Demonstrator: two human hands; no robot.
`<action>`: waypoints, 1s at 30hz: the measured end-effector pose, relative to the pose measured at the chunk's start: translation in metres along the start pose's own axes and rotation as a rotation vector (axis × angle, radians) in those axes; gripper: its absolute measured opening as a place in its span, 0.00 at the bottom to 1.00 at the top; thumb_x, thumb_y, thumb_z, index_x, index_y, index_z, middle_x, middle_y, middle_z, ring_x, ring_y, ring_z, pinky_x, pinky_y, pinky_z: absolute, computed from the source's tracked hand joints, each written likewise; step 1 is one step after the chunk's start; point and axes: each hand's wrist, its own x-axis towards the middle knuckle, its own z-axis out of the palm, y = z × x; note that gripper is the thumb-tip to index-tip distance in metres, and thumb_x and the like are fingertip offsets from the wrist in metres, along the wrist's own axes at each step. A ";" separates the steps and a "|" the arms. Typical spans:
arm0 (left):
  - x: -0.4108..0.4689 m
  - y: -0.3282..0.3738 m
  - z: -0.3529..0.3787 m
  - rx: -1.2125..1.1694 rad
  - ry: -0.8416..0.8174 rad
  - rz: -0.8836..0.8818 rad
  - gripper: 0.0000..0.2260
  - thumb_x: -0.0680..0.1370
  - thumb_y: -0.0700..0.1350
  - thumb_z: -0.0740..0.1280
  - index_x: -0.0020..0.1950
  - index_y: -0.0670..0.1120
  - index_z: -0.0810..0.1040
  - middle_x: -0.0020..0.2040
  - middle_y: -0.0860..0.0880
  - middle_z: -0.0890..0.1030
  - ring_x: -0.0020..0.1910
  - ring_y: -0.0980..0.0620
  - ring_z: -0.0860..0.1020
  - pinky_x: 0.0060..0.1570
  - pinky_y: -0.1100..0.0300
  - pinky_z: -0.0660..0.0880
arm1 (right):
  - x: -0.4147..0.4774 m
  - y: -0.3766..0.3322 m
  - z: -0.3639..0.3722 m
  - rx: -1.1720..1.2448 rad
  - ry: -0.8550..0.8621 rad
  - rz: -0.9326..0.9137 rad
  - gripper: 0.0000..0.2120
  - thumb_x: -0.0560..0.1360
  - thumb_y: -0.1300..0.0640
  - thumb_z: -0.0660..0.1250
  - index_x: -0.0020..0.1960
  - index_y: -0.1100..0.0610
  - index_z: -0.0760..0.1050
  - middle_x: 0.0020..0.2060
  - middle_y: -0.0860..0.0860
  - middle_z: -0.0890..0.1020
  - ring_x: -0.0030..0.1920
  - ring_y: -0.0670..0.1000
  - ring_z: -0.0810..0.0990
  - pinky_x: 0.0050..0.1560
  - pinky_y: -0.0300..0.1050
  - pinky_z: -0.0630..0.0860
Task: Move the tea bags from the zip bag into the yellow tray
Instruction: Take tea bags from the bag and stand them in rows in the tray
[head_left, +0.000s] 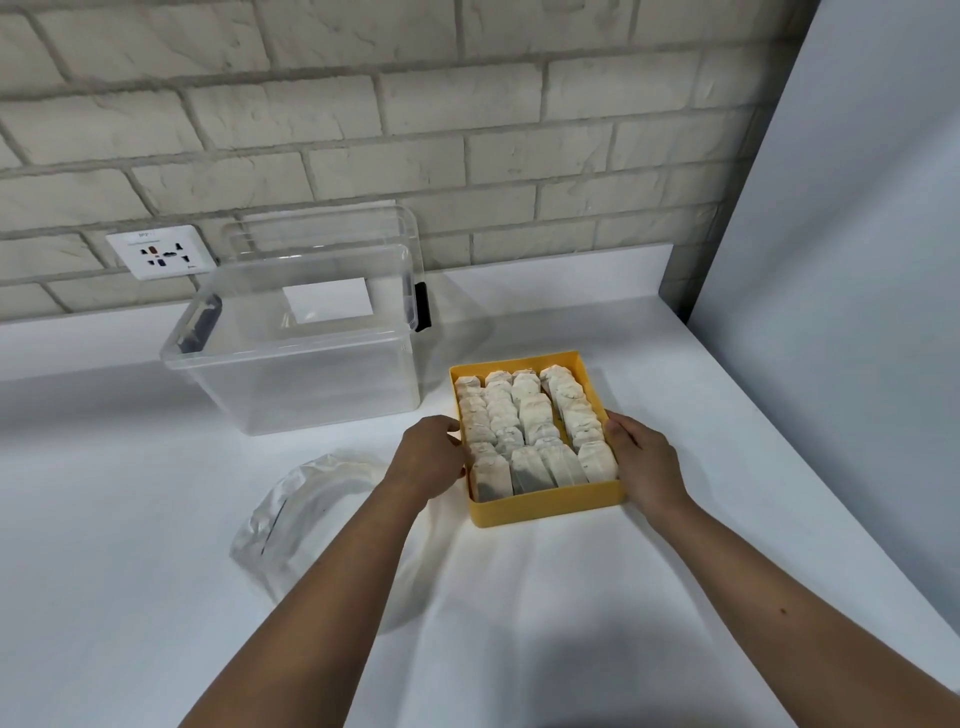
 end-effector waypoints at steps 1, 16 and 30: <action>0.002 0.002 0.001 -0.021 -0.003 -0.008 0.20 0.79 0.36 0.67 0.71 0.39 0.72 0.59 0.40 0.81 0.52 0.43 0.83 0.56 0.46 0.81 | 0.003 0.001 -0.001 0.006 0.001 0.003 0.18 0.83 0.52 0.54 0.66 0.56 0.76 0.61 0.53 0.81 0.59 0.54 0.78 0.62 0.48 0.73; 0.060 0.013 0.005 -0.219 0.143 -0.027 0.17 0.81 0.37 0.63 0.70 0.42 0.75 0.58 0.45 0.83 0.54 0.44 0.82 0.55 0.45 0.81 | 0.080 -0.012 0.017 0.023 -0.001 0.004 0.17 0.83 0.53 0.56 0.65 0.57 0.77 0.59 0.53 0.81 0.59 0.53 0.77 0.55 0.39 0.68; 0.123 0.030 0.007 -0.217 0.292 0.048 0.17 0.83 0.43 0.57 0.71 0.47 0.75 0.65 0.47 0.80 0.64 0.45 0.76 0.67 0.51 0.73 | 0.160 -0.023 0.046 0.082 0.009 0.004 0.17 0.82 0.52 0.57 0.65 0.56 0.77 0.58 0.54 0.82 0.57 0.55 0.79 0.55 0.41 0.72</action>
